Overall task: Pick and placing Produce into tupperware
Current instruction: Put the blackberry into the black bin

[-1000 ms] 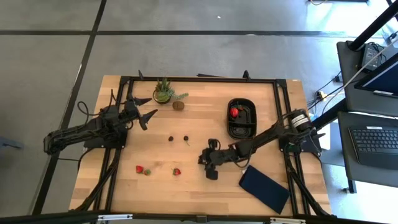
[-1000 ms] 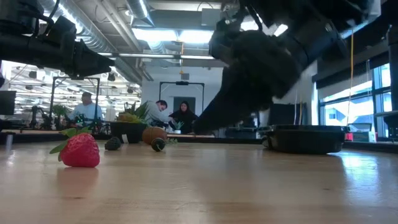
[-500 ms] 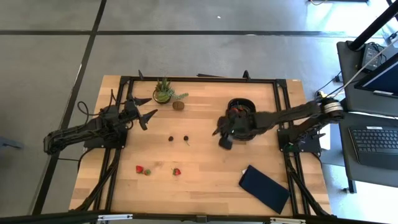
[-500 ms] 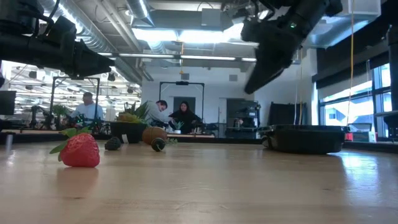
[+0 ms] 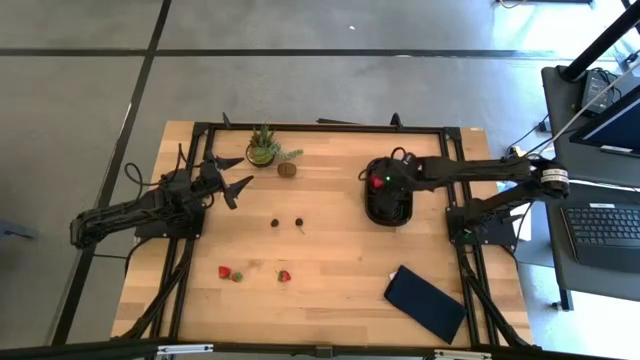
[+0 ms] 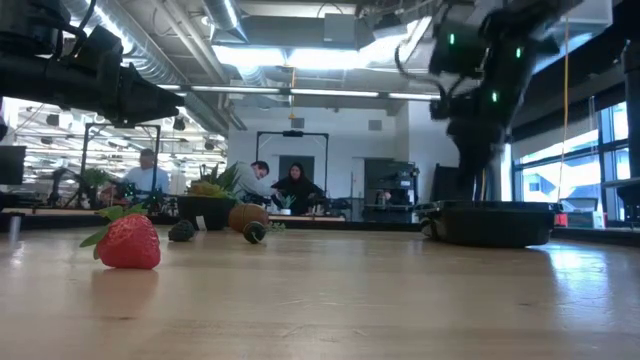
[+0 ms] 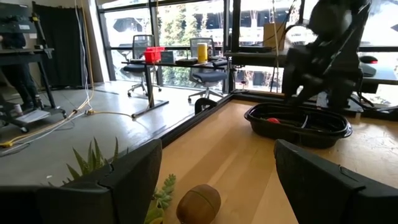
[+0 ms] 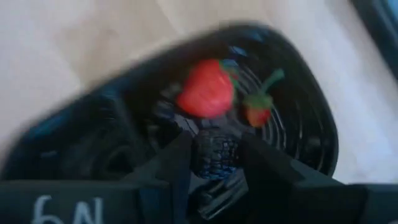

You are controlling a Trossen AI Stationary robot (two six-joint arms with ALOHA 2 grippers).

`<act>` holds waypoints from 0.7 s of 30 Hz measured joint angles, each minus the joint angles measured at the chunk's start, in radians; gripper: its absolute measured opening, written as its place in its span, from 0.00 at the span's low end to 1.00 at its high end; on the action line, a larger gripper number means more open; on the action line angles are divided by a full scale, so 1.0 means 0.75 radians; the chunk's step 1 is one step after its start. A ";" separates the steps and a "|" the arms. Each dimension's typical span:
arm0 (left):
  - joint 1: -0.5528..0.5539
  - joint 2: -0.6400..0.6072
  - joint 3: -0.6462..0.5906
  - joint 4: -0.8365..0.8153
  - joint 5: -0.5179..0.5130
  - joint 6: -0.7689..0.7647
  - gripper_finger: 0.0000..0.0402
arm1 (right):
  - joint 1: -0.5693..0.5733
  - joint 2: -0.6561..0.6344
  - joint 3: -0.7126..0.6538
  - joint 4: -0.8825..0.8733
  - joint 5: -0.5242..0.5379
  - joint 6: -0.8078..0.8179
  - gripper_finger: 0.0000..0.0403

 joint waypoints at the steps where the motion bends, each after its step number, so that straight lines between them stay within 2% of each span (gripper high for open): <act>1: 0.000 0.000 0.000 0.000 0.000 0.000 0.75 | -0.024 0.002 -0.030 0.023 -0.004 0.000 0.33; 7: 0.000 0.000 0.000 0.000 0.000 0.000 0.75 | -0.109 0.000 -0.172 0.175 -0.008 0.008 0.33; 15: 0.001 0.000 0.000 0.000 0.000 0.000 0.75 | -0.109 0.000 -0.189 0.248 -0.009 0.007 0.34; 21: 0.001 0.000 0.000 0.000 0.000 0.000 0.75 | -0.109 0.000 -0.189 0.264 -0.009 0.006 0.43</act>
